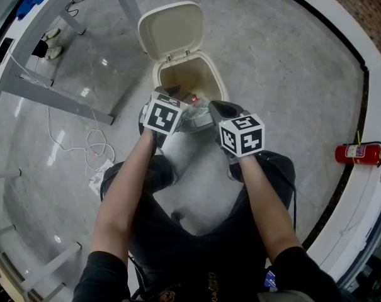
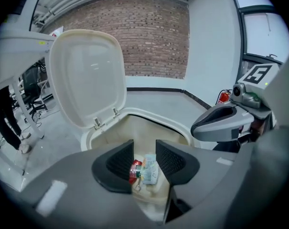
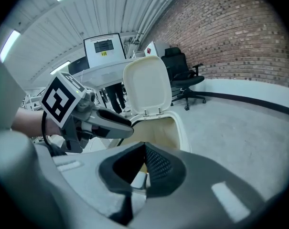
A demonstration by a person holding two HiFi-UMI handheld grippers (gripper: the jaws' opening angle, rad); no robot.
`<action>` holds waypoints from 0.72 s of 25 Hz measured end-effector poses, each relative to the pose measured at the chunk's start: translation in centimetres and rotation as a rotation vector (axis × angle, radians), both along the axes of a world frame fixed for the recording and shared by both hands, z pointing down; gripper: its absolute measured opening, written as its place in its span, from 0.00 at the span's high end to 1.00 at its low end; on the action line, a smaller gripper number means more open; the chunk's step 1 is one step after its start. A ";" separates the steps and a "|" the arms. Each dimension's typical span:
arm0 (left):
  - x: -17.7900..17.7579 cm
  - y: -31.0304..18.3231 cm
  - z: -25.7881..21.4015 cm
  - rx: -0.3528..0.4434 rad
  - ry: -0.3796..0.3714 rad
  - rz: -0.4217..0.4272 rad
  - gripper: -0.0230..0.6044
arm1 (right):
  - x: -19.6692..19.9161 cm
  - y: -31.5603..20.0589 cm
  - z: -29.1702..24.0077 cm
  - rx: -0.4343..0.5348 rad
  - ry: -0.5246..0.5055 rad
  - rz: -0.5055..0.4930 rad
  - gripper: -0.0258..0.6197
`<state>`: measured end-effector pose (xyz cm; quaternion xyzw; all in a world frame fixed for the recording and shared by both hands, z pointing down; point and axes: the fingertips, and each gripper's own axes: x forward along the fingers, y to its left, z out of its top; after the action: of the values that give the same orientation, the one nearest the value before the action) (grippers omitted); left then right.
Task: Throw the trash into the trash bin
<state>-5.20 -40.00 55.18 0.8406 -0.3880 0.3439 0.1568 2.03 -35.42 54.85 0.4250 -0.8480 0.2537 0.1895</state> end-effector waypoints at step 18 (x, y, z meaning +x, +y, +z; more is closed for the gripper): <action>-11.8 -8.9 -12.2 0.318 0.083 -0.281 0.95 | -2.4 -2.9 -5.8 0.116 -0.011 -0.046 0.96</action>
<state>-17.04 -48.88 42.94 0.8057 -0.5441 0.2182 0.0843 -0.40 -38.37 49.03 0.4145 -0.8718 0.2021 0.1655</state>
